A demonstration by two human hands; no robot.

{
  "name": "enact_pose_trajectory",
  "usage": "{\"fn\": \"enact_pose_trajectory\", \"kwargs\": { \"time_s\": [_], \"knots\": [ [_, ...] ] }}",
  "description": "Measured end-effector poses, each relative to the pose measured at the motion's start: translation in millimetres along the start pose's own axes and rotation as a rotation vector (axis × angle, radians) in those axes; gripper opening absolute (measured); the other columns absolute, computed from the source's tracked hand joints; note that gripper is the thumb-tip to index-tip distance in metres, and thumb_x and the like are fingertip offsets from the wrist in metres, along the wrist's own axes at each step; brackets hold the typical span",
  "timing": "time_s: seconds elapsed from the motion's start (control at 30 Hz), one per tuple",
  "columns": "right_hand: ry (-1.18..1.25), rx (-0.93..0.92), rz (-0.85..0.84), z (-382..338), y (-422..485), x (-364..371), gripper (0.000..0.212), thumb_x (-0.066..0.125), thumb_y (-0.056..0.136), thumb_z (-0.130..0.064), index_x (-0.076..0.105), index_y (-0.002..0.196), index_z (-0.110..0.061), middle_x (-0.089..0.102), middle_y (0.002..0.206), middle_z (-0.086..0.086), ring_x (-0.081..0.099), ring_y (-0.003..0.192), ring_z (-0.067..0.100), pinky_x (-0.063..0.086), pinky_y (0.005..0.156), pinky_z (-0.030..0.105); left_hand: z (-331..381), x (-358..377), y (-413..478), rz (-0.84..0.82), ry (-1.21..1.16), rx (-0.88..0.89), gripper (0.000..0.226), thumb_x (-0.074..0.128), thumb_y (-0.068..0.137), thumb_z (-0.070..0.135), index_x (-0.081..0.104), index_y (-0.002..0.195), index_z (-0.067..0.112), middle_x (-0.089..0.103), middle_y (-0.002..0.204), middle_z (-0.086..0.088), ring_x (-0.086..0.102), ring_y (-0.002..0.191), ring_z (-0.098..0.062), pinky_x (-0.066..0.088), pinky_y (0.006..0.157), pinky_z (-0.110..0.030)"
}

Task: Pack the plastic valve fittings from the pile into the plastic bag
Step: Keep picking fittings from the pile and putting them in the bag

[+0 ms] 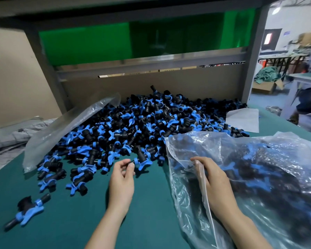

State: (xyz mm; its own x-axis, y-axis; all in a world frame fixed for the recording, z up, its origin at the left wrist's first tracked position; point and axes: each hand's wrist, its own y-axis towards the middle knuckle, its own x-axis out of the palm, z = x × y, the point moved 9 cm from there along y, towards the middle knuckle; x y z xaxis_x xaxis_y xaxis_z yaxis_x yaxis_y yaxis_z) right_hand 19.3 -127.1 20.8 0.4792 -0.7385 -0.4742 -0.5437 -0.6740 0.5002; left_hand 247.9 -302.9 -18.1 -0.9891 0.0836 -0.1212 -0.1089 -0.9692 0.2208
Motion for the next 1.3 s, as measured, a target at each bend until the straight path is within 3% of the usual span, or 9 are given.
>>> {"fn": "enact_pose_trajectory", "kwargs": {
  "time_s": [0.23, 0.53, 0.73, 0.9, 1.3],
  "knots": [
    [-0.027, 0.004, -0.024, -3.0, -2.3, 0.4, 0.028, 0.041, 0.1, -0.037, 0.064, 0.113, -0.026, 0.065, 0.109, -0.015, 0.059, 0.105, 0.008, 0.048, 0.089, 0.034, 2.8, -8.2, -3.8, 0.012, -0.209, -0.05, 0.012, 0.051, 0.101, 0.014, 0.054, 0.114, 0.014, 0.062, 0.097, -0.004, 0.06, 0.081, -0.01, 0.048, 0.078, -0.024],
    [-0.096, 0.007, -0.021, -2.9, -0.4, 2.2, 0.025, 0.042, 0.102, -0.034, 0.063, 0.111, -0.025, 0.064, 0.107, -0.014, 0.06, 0.1, 0.01, 0.049, 0.086, 0.037, 2.9, -6.8, 1.6, 0.017, -0.198, -0.045, 0.019, 0.047, 0.102, 0.008, 0.053, 0.105, 0.025, 0.062, 0.095, 0.001, 0.061, 0.084, -0.009, 0.048, 0.085, -0.03],
    [-0.151, -0.005, -0.014, -5.4, -1.3, 2.3, 0.027, 0.04, 0.102, -0.035, 0.063, 0.112, -0.024, 0.063, 0.106, -0.012, 0.06, 0.097, 0.013, 0.049, 0.084, 0.037, -1.1, -6.4, -1.4, 0.008, -0.131, -0.04, 0.023, 0.052, 0.101, 0.011, 0.055, 0.1, 0.034, 0.064, 0.095, 0.012, 0.064, 0.087, 0.002, 0.044, 0.076, -0.016],
    [-0.156, 0.004, -0.017, -5.4, -0.7, 2.7, 0.028, 0.04, 0.102, -0.036, 0.063, 0.112, -0.024, 0.063, 0.108, -0.012, 0.059, 0.099, 0.014, 0.049, 0.085, 0.039, -3.4, -7.9, -0.4, 0.014, -0.121, -0.043, 0.024, 0.056, 0.099, 0.014, 0.058, 0.097, 0.038, 0.062, 0.097, 0.006, 0.059, 0.088, -0.01, 0.044, 0.076, -0.024],
    [-0.183, 0.012, -0.015, -3.9, -0.6, 3.1, 0.025, 0.042, 0.103, -0.033, 0.063, 0.111, -0.023, 0.063, 0.107, -0.009, 0.06, 0.098, 0.016, 0.048, 0.083, 0.039, -2.4, -7.0, -0.4, 0.007, -0.114, -0.038, 0.031, 0.056, 0.099, 0.015, 0.058, 0.091, 0.045, 0.064, 0.098, 0.004, 0.06, 0.09, -0.015, 0.046, 0.078, -0.026]
  ]
}}
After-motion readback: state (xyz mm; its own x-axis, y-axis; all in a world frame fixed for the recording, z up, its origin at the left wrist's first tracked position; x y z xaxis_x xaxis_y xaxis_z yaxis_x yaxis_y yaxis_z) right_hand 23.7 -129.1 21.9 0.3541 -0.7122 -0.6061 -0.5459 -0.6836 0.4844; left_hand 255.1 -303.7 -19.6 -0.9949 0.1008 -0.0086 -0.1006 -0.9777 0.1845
